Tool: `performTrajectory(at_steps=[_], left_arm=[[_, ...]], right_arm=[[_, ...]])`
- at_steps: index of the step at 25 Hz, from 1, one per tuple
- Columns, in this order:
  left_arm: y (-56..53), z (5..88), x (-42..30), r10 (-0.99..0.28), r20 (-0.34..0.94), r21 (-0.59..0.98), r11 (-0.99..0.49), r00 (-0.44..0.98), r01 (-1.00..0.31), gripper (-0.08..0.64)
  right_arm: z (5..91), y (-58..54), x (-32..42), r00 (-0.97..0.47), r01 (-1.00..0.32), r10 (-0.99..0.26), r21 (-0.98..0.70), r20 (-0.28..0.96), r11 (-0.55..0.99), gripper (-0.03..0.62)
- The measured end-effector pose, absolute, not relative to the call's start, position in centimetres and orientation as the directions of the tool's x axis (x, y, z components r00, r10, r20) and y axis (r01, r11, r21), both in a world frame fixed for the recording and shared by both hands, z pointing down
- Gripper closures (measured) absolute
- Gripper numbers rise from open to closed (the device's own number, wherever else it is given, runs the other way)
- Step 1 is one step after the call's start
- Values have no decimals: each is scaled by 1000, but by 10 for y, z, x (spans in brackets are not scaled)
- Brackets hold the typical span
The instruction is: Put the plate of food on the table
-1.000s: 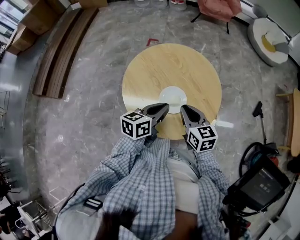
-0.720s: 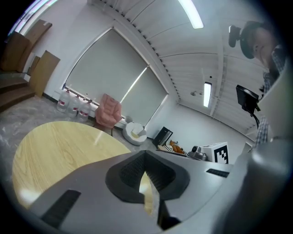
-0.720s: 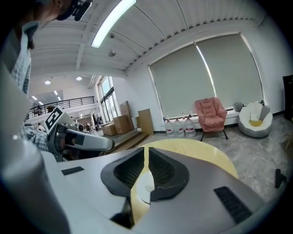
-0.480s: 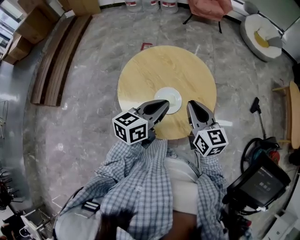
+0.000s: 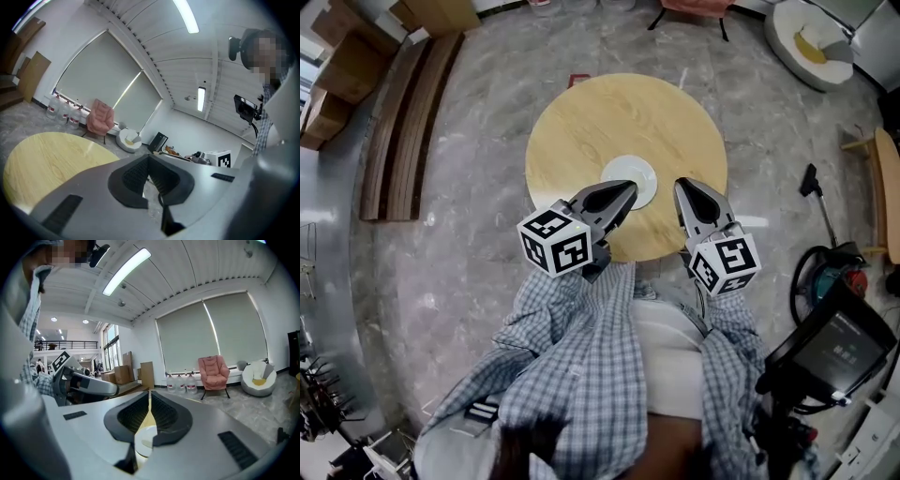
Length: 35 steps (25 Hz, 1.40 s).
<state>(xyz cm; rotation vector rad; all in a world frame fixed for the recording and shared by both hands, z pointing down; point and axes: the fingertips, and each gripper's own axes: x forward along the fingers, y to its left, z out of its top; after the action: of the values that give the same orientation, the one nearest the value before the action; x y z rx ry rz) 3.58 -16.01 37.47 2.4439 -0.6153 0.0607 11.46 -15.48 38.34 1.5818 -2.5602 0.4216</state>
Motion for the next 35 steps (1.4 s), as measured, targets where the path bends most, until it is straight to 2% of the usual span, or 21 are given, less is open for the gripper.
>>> performTrajectory(at_steps=[10,35], left_arm=[[-151,381,47,-361,199,563,-719,911,-408,554],[-154,386,53,-341,201,579,-715,919,-392,554]], right_arm=[[382,-152,115,-450,-888,-866,-218,218,406,583],[387,-160,121,-421,-902,-871,-217,252,373,584]])
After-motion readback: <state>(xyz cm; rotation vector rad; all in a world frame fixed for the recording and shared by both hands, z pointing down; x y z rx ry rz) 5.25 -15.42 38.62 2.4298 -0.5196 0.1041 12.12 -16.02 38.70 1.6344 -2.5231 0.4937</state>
